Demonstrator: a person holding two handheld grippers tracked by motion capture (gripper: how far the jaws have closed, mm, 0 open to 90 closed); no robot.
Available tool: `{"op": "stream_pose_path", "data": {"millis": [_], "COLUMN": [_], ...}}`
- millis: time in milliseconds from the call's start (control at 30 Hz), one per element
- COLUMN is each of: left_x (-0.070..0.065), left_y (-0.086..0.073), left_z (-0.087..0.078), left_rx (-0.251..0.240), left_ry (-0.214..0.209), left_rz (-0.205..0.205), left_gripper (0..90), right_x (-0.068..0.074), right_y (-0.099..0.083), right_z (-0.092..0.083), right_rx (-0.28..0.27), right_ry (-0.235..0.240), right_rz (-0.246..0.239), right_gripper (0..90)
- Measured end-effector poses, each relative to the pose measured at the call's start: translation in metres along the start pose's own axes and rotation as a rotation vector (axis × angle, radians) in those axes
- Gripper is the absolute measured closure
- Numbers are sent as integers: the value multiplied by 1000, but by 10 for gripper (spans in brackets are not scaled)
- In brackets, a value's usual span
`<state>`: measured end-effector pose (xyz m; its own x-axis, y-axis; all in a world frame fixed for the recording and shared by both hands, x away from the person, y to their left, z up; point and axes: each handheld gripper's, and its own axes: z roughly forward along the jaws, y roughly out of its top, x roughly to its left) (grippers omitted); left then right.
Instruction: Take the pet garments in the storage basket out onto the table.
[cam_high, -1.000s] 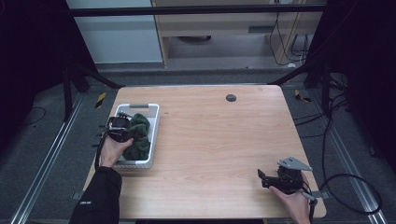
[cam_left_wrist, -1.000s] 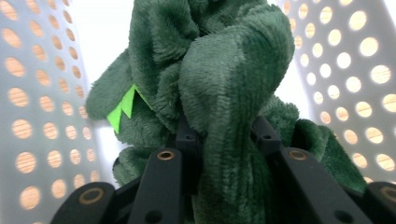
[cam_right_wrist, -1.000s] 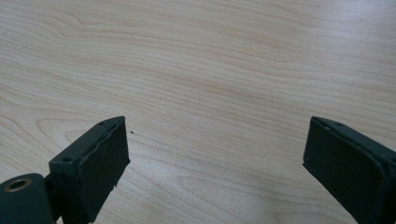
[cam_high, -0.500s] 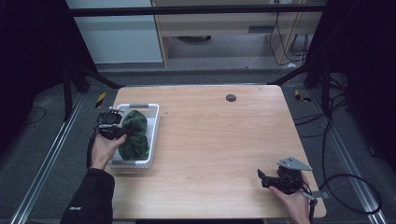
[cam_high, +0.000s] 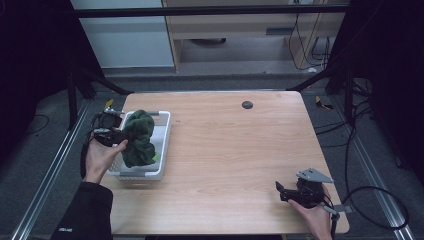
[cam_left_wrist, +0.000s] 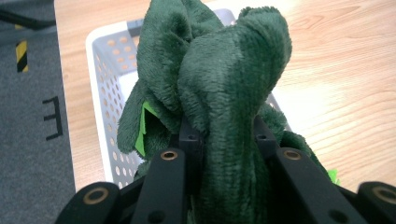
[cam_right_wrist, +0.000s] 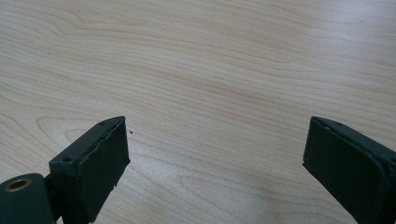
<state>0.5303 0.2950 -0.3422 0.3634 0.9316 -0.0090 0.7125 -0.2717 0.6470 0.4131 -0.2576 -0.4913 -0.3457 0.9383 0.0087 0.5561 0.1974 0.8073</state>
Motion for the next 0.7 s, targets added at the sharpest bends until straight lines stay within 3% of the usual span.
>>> {"op": "stream_pose_path", "data": {"millis": [433, 700], "left_x": [-21, -33], "left_y": [10, 11], "left_z": [-37, -49], "left_rx": [-45, -65], "left_ry": [-32, -64], "left_rz": [98, 135], "left_gripper": [731, 731], "right_x": [0, 1], "right_y": [0, 1], "right_z": [-1, -2], "right_rx": [-4, -19], "right_ry": [-1, -2], "right_rz": [-2, -2], "right_gripper": [69, 70]}}
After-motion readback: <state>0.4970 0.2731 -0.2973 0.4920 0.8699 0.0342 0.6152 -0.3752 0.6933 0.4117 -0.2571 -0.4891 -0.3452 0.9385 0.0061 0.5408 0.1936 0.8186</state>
